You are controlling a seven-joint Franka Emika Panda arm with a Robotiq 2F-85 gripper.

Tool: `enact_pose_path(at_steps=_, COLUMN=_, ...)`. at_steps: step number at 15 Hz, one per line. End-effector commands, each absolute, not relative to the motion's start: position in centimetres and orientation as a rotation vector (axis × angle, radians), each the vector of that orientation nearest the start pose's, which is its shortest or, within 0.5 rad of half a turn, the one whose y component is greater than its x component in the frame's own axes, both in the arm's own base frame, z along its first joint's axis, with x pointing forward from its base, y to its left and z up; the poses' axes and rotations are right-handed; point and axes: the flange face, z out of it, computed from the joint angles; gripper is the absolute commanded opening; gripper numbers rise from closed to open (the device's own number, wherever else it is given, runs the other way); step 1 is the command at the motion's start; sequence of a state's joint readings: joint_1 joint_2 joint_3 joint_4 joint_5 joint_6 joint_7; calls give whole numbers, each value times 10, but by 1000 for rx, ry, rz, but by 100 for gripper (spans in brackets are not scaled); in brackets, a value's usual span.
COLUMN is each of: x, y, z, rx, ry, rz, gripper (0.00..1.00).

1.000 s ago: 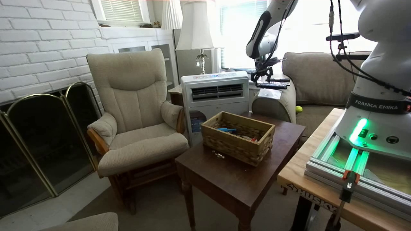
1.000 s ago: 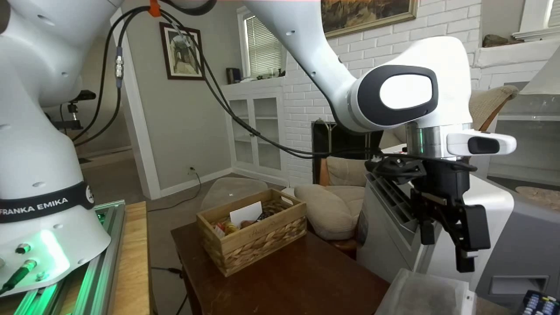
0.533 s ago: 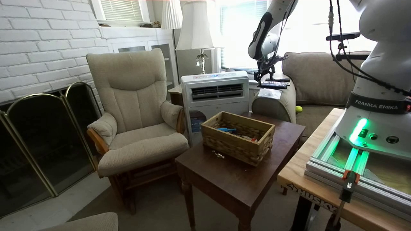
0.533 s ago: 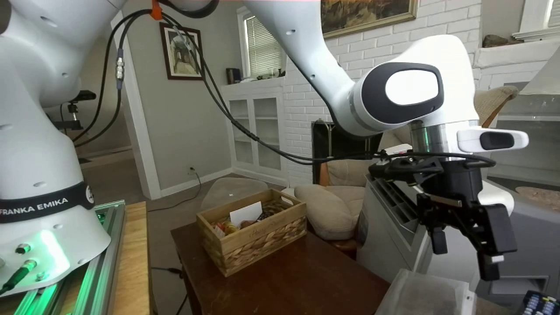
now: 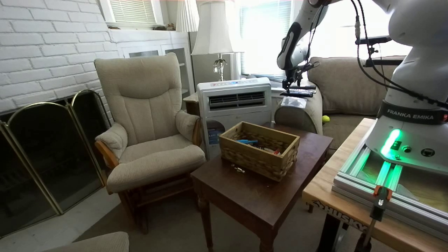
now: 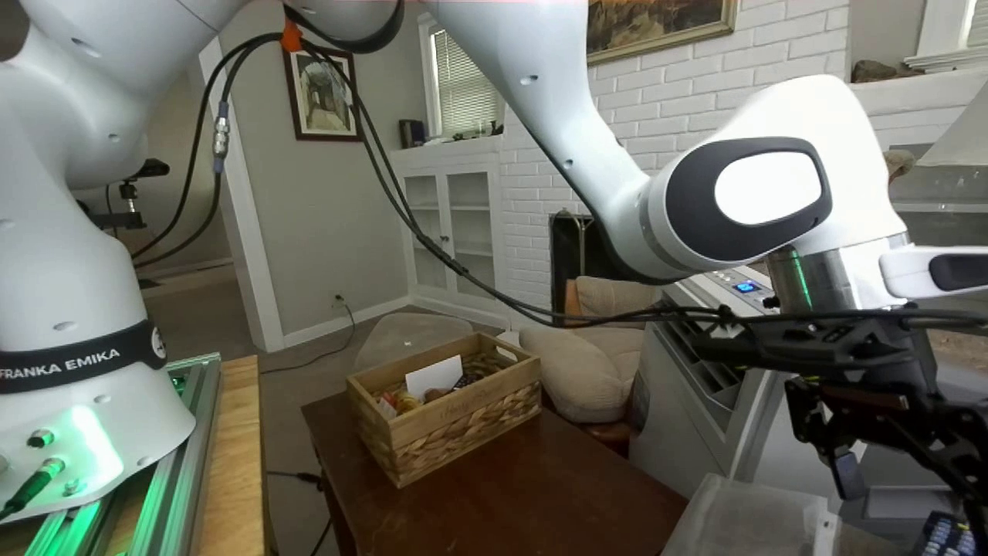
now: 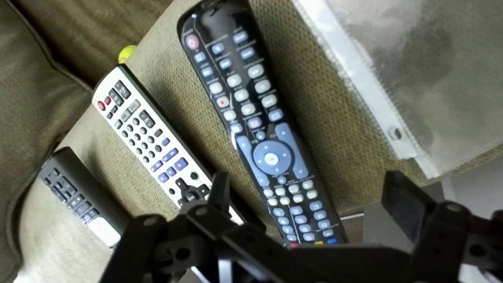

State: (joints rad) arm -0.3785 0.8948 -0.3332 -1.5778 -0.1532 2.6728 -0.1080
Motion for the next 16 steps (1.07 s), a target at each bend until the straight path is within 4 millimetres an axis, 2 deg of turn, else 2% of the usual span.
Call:
enact_pose_path(at_steps=1, x=578, y=-446, z=144, rx=-3516, ry=354, rz=-196, gripper=100)
enact_pose_path(at_steps=5, x=582, y=-450, z=134, rx=-3485, ry=99, rz=-254, gripper=100)
enact_pose_path(at_steps=8, x=582, y=-453, z=126, rx=-3424, ry=-5, rz=-220, gripper=100)
enact_pose_path(at_steps=12, x=578, y=-462, z=123, rx=-3418, ry=-9, rz=-136, gripper=100)
enact_pose_path(at_steps=16, x=577, y=-469, z=134, rx=-3471, ry=0, rz=-149, gripper=100)
